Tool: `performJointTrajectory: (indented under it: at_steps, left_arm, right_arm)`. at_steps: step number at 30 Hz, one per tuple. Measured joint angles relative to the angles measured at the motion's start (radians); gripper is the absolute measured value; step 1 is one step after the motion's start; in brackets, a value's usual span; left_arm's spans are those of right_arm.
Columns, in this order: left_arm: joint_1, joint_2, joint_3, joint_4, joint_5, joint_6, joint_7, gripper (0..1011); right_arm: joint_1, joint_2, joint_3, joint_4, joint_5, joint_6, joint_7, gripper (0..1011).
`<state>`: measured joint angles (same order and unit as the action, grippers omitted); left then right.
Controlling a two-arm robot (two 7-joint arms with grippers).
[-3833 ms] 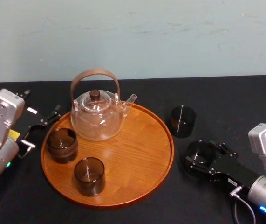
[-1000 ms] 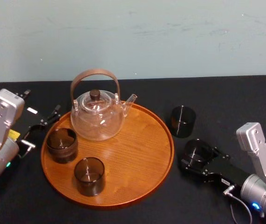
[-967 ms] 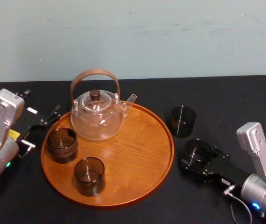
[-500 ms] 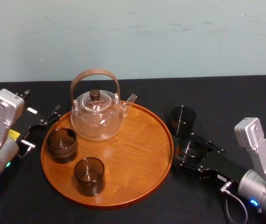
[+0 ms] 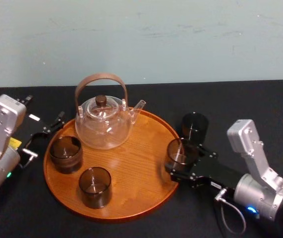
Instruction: Pick up the glass from the table and place it on the tray.
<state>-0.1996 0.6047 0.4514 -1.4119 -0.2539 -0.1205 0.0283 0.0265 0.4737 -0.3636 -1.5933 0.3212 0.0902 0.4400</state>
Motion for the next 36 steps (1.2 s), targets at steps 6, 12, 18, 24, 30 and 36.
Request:
performJointTrajectory:
  at_steps: [6, 12, 18, 24, 30, 36]
  left_arm:
    - [0.000, 0.000, 0.000, 0.000, 0.000, 0.000, 0.000, 1001]
    - [0.000, 0.000, 0.000, 0.000, 0.000, 0.000, 0.000, 1001]
    - [0.000, 0.000, 0.000, 0.000, 0.000, 0.000, 0.000, 1002]
    - [0.000, 0.000, 0.000, 0.000, 0.000, 0.000, 0.000, 1001]
    - [0.000, 0.000, 0.000, 0.000, 0.000, 0.000, 0.000, 1001]
    - [0.000, 0.000, 0.000, 0.000, 0.000, 0.000, 0.000, 1001]
  right_arm:
    - [0.039, -0.025, -0.043, 0.026, -0.009, 0.004, 0.015, 906]
    - [0.072, -0.049, -0.081, 0.058, -0.019, 0.003, 0.027, 906]
    - [0.097, -0.068, -0.112, 0.090, -0.026, -0.002, 0.038, 906]
    - [0.115, -0.083, -0.139, 0.116, -0.032, -0.011, 0.049, 906]
    - [0.124, -0.091, -0.155, 0.128, -0.033, -0.014, 0.055, 906]
    - [0.129, -0.095, -0.165, 0.136, -0.034, -0.017, 0.058, 906]
